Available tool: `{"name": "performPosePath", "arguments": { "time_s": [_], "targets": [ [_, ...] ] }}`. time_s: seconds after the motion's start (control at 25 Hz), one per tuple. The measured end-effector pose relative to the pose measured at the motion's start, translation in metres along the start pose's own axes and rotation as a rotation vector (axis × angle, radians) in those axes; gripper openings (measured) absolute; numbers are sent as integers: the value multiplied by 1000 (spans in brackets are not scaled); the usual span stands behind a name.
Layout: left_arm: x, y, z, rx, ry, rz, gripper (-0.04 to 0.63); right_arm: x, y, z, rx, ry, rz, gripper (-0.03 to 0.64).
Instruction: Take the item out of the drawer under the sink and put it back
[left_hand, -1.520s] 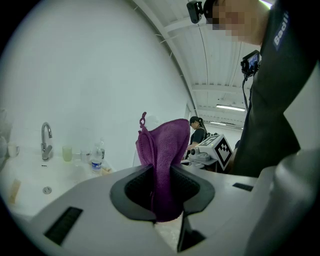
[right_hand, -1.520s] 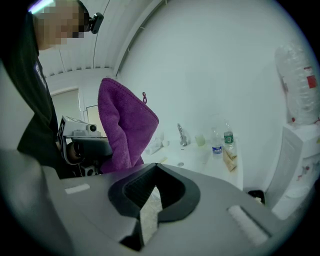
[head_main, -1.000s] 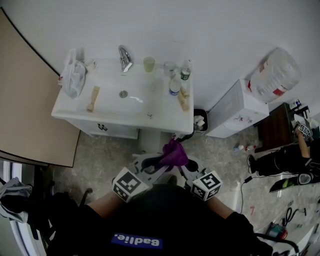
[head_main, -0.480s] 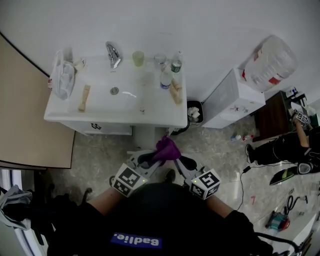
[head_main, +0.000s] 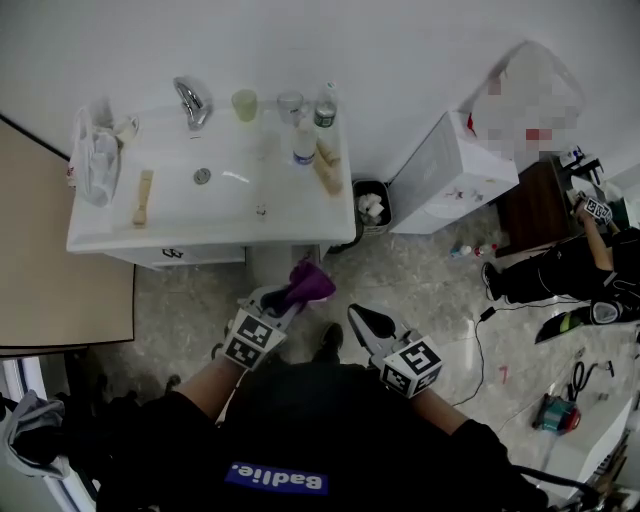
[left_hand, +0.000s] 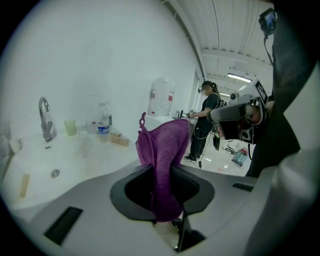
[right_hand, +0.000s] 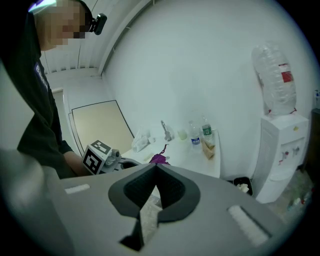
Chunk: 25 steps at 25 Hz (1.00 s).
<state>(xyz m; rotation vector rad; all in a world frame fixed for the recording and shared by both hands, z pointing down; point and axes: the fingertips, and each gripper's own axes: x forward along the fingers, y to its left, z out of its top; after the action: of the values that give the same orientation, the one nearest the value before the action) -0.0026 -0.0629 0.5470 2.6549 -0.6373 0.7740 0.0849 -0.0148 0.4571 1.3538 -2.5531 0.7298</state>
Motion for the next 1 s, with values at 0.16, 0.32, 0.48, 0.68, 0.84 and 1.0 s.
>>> {"name": "performPosePath", "arguments": {
  "time_s": [0.16, 0.32, 0.48, 0.68, 0.84, 1.0],
  "targets": [
    [26, 14, -22, 37, 70, 9, 91, -6, -9, -1, 6, -1, -26, 2],
    [52, 26, -39, 60, 128, 13, 91, -15, -24, -12, 25, 14, -53, 2],
    [75, 43, -57, 103, 177, 17, 91, -17, -37, -24, 73, 28, -75, 2],
    [102, 66, -92, 130, 272, 47, 91, -16, -47, -36, 96, 62, -79, 2],
    [123, 77, -125, 185, 355, 30, 91, -18, -55, -45, 109, 96, -106, 2],
    [139, 87, -149, 237, 424, 9, 92, -24, -66, -52, 116, 121, -142, 2]
  ]
}}
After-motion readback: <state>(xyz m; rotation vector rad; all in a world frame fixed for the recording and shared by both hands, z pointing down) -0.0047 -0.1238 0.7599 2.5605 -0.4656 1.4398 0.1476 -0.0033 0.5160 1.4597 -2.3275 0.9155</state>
